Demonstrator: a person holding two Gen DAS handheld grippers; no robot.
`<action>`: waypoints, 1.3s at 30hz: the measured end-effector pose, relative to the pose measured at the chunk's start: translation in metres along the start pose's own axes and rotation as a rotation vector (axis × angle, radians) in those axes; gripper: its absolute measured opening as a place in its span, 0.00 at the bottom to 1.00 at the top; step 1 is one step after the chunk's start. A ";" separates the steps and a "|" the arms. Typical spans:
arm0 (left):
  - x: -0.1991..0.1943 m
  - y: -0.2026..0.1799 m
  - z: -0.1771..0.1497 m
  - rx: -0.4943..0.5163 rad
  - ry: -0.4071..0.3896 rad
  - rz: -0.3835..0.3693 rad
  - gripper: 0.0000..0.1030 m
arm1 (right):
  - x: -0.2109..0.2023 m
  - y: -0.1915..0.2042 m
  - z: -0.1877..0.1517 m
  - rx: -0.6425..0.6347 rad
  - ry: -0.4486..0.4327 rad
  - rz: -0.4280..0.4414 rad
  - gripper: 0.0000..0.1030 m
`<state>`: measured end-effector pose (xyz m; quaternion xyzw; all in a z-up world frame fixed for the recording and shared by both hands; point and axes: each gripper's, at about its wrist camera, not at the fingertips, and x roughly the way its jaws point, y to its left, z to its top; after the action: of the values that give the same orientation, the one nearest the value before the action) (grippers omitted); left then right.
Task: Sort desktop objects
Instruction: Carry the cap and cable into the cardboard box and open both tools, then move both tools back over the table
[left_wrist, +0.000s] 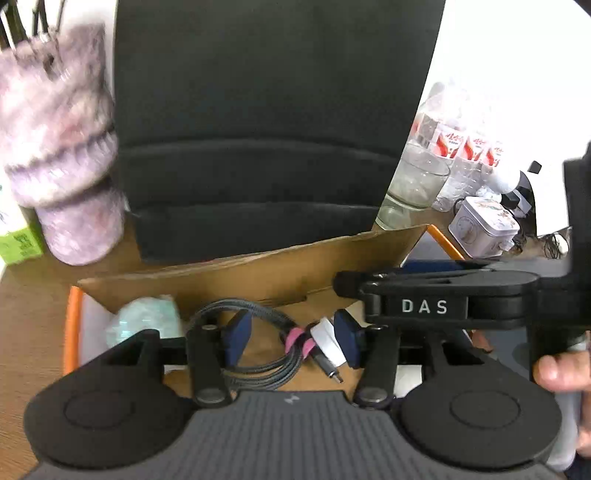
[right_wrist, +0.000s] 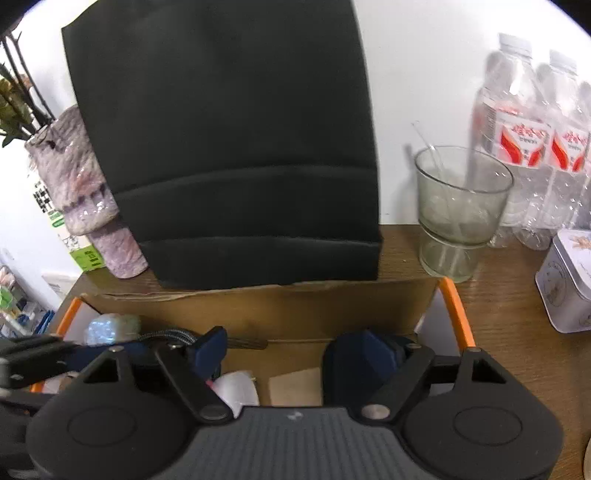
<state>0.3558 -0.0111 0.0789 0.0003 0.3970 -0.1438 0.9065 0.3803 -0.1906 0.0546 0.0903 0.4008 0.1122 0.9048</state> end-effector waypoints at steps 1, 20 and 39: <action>-0.007 -0.001 -0.002 0.007 -0.011 0.019 0.58 | -0.001 -0.003 -0.004 0.016 0.005 0.006 0.76; -0.166 -0.018 -0.085 -0.092 -0.128 0.172 0.98 | -0.186 0.043 -0.090 -0.149 -0.148 -0.176 0.84; -0.218 -0.087 -0.333 -0.031 -0.196 0.202 1.00 | -0.261 0.035 -0.341 -0.151 -0.177 -0.128 0.87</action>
<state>-0.0467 0.0007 0.0181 0.0121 0.3066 -0.0448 0.9507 -0.0488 -0.2040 0.0214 0.0057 0.3149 0.0759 0.9461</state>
